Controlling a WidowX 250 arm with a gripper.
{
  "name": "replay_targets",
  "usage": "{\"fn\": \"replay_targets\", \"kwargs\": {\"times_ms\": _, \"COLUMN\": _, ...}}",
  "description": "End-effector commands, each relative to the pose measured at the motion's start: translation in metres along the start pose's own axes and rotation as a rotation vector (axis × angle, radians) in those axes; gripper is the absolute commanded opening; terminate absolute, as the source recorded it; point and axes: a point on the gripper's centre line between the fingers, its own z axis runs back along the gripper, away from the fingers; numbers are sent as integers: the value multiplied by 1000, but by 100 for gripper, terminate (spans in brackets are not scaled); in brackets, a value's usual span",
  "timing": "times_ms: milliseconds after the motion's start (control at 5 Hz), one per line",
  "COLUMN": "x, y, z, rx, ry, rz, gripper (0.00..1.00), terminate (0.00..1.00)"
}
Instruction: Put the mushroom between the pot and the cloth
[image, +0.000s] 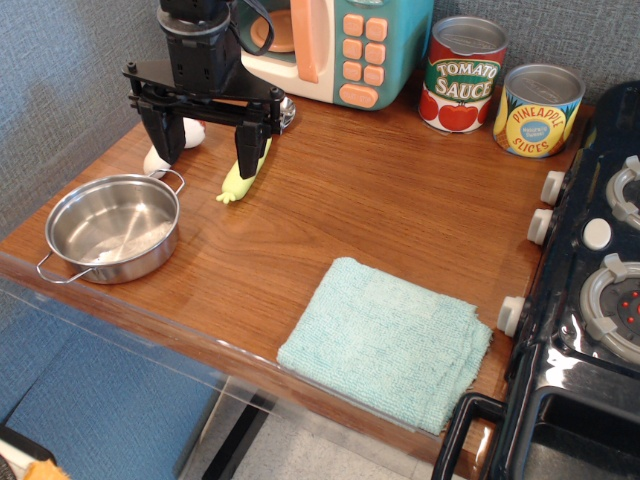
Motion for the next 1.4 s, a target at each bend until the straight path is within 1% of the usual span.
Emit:
{"fn": "replay_targets", "kwargs": {"times_ms": 0, "x": 0, "y": 0, "z": 0, "rx": 0, "ry": 0, "rz": 0, "gripper": 100, "terminate": 0}}
{"fn": "replay_targets", "kwargs": {"times_ms": 200, "x": 19, "y": 20, "z": -3, "rx": -11, "ry": 12, "rz": 82, "gripper": 100, "terminate": 0}}
{"fn": "replay_targets", "kwargs": {"times_ms": 400, "x": 50, "y": 53, "z": -16, "rx": -31, "ry": 3, "rz": 176, "gripper": 100, "terminate": 0}}
{"fn": "replay_targets", "kwargs": {"times_ms": 600, "x": 77, "y": 78, "z": -45, "rx": -33, "ry": 8, "rz": 141, "gripper": 100, "terminate": 0}}
{"fn": "replay_targets", "kwargs": {"times_ms": 800, "x": 92, "y": 77, "z": -71, "rx": -56, "ry": 28, "rz": 121, "gripper": 100, "terminate": 0}}
{"fn": "replay_targets", "kwargs": {"times_ms": 1000, "x": 95, "y": 70, "z": -87, "rx": -41, "ry": 36, "rz": 88, "gripper": 100, "terminate": 0}}
{"fn": "replay_targets", "kwargs": {"times_ms": 1200, "x": 89, "y": 67, "z": -102, "rx": -33, "ry": 67, "rz": 78, "gripper": 100, "terminate": 0}}
